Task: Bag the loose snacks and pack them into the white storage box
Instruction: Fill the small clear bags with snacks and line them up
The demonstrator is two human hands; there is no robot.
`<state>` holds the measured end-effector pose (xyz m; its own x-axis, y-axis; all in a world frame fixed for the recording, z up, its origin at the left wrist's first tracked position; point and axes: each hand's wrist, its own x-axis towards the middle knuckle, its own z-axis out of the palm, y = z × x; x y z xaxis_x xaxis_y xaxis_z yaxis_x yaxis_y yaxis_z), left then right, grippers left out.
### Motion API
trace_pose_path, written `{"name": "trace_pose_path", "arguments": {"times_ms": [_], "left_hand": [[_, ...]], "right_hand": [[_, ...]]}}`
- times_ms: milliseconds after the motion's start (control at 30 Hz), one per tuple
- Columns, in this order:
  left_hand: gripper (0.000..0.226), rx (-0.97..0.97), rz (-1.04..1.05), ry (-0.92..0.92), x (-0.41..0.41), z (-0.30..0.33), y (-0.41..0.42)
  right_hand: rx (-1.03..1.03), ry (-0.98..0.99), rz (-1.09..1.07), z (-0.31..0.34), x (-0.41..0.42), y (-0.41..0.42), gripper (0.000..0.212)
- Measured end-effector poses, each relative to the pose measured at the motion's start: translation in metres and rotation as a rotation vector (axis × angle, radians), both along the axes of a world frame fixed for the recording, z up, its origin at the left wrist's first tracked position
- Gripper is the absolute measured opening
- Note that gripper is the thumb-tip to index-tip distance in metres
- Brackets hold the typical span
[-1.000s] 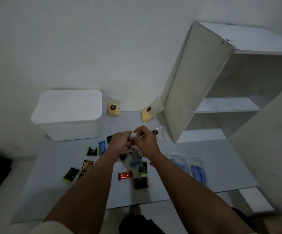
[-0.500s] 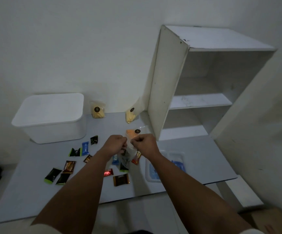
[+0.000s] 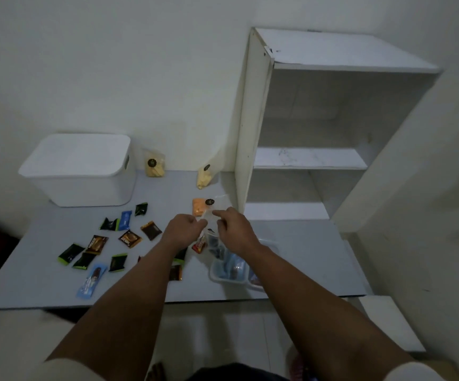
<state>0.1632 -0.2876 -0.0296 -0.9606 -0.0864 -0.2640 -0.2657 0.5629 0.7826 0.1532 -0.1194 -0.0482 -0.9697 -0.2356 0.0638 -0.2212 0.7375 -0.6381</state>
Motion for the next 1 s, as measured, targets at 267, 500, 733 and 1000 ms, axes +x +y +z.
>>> {"name": "trace_pose_path", "arguments": {"times_ms": [267, 500, 733, 1000], "left_hand": [[0.031, -0.146, 0.006, 0.186, 0.012, 0.005, 0.027], [0.022, -0.033, 0.093, 0.166, 0.023, 0.003, 0.031], [0.031, 0.210, 0.148, 0.251, 0.025, 0.008, 0.020], [0.028, 0.141, 0.220, 0.400, 0.015, 0.018, 0.003]], "right_hand": [[0.036, 0.098, -0.185, 0.010, 0.001, 0.025, 0.034], [-0.188, -0.057, -0.075, 0.016, -0.007, 0.023, 0.030], [-0.432, -0.363, 0.032, 0.048, -0.021, 0.022, 0.033], [-0.663, -0.570, -0.014, 0.072, -0.034, 0.014, 0.018]]}}
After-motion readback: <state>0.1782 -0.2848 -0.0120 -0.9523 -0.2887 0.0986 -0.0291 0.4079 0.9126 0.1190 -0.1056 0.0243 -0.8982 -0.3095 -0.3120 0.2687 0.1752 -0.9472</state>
